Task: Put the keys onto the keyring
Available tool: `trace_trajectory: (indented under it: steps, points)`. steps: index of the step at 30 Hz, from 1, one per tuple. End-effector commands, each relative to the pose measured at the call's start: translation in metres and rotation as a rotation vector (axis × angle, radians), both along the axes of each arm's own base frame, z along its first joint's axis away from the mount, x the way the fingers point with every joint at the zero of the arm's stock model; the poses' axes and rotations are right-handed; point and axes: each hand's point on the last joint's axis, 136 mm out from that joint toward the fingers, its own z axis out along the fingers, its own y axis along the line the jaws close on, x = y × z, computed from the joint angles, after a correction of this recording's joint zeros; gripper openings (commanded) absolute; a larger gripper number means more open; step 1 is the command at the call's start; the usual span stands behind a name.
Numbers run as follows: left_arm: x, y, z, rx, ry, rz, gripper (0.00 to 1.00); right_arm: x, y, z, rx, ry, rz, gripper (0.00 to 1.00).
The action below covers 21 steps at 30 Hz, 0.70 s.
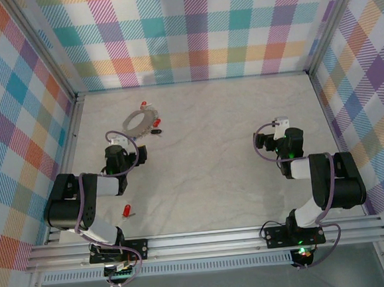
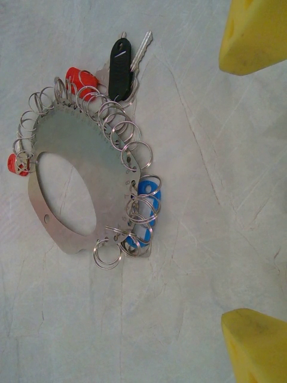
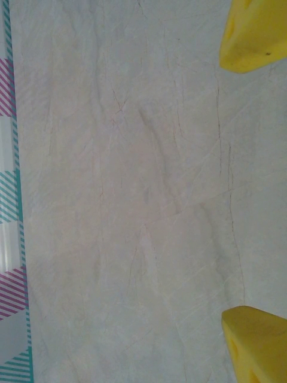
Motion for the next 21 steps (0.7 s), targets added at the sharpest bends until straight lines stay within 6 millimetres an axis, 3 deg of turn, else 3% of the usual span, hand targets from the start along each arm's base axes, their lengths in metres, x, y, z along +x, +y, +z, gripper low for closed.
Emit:
trace_trajectory:
  steps: [1,7,9,13,18,21]
  points:
    - [0.008,0.006,0.013,-0.006,-0.043,0.02,1.0,0.004,0.003,0.01,0.016,-0.026,0.01,1.0]
    - [0.008,0.007,0.014,-0.011,-0.046,0.023,1.0,0.004,0.003,0.01,0.017,-0.025,0.009,1.0]
    - [0.004,0.009,0.026,-0.01,-0.073,0.035,1.0,0.004,0.001,0.01,0.019,-0.027,-0.005,1.0]
    - [-0.01,0.008,0.086,-0.018,-0.09,0.029,1.0,-0.001,-0.014,0.027,0.016,-0.043,-0.098,1.0]
    - [-0.023,0.011,0.172,-0.123,-0.122,0.09,1.0,-0.019,-0.032,0.084,0.078,-0.022,-0.243,1.0]
    - [-0.017,0.029,0.194,-0.306,-0.122,0.284,1.0,-0.038,-0.043,0.106,0.171,0.045,-0.361,1.0]
